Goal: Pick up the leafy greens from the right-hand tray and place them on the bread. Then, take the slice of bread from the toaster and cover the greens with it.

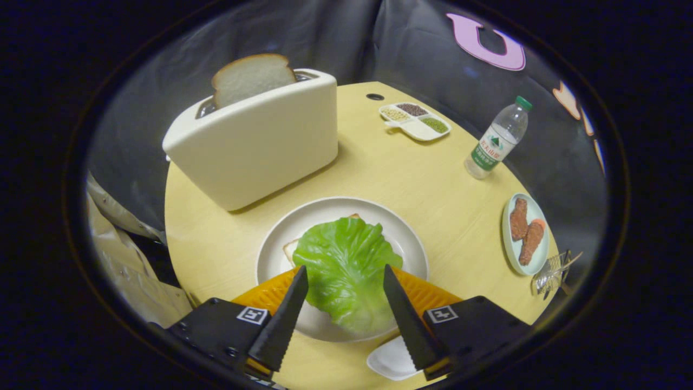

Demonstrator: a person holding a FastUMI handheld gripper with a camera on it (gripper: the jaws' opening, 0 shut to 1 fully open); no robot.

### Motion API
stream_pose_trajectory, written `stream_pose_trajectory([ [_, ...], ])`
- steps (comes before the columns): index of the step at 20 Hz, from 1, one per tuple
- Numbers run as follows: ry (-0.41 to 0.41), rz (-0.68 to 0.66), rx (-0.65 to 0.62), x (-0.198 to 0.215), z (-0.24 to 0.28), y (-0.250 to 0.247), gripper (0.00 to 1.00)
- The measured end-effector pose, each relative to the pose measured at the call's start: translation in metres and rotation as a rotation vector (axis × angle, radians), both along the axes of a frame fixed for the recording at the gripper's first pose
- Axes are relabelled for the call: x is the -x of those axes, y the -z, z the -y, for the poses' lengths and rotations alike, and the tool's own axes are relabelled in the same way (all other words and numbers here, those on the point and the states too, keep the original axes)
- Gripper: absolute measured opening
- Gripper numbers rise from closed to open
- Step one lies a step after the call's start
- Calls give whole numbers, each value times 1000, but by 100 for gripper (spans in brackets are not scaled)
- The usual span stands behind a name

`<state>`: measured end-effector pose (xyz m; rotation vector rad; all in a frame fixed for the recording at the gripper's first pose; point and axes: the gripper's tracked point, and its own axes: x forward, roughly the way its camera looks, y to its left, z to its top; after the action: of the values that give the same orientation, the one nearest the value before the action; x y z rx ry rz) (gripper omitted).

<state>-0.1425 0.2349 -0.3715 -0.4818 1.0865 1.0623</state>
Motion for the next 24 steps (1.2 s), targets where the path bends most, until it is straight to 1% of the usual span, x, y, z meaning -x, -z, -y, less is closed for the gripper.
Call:
stream_pose_trajectory([
  [1, 11, -1, -20, 3, -7, -7, 93],
  [2, 22, -4, -36, 4, -14, -16, 93],
  [3, 29, 0, -51, 5, -19, -24, 97],
  [7, 48, 11, -101, 4, -46, -58, 100],
  [10, 73, 22, -131, -4, -69, -81, 99],
  [15, 142, -38, -205, -6, -116, -118, 99],
  [19, 149, -54, -242, -5, -148, -134, 98],
  [24, 156, -106, -287, 7, -183, -150, 97],
])
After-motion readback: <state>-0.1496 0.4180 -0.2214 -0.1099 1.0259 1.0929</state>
